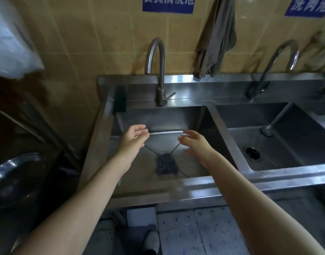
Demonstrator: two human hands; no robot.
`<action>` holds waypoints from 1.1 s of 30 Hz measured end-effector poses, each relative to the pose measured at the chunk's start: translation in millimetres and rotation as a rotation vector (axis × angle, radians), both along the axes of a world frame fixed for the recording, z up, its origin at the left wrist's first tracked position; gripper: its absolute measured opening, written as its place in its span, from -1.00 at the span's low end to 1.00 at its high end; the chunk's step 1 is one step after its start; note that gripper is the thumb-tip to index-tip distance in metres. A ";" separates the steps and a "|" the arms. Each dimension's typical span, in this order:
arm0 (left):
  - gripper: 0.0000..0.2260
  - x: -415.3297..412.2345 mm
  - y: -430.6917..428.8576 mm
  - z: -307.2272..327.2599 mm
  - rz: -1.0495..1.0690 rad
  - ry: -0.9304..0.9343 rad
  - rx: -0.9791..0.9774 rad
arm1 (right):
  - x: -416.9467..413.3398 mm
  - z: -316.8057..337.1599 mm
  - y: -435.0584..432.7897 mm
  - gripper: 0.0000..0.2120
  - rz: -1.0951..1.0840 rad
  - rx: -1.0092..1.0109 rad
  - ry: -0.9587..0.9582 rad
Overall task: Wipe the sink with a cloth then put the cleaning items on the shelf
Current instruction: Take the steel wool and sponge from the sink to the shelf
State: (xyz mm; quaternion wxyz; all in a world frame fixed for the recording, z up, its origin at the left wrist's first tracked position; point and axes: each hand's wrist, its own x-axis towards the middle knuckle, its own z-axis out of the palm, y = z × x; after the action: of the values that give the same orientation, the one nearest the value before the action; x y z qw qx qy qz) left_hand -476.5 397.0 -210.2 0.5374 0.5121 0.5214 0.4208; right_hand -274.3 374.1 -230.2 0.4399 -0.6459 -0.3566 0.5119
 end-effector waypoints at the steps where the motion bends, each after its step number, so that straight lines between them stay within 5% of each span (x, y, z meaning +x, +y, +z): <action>1: -0.83 2.4 7.8 -10.0 -0.007 -0.006 -0.022 | 1.9 -8.3 6.4 -0.55 -0.023 -0.028 0.001; 9: -0.83 0.2 57.3 -87.8 0.034 -0.009 -0.218 | -0.3 -79.7 56.7 -0.59 -0.090 -0.224 -0.045; 15: -0.83 -0.1 76.7 -129.1 0.090 0.055 -0.343 | -14.0 -127.5 81.5 -0.53 0.028 -0.333 -0.279; 23: -0.79 12.8 89.1 -170.7 0.105 0.091 -0.438 | -2.8 -184.4 103.1 -0.77 0.189 -0.455 -0.500; 33: -0.81 19.5 95.6 -220.0 0.107 0.208 -0.555 | 10.1 -249.7 131.6 -0.55 0.239 -0.529 -0.550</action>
State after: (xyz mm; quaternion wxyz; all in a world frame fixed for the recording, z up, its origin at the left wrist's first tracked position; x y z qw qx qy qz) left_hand -457.1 492.6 -430.2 0.5775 0.3581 0.6949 0.2351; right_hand -264.2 505.7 -479.9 0.0841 -0.8038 -0.3896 0.4416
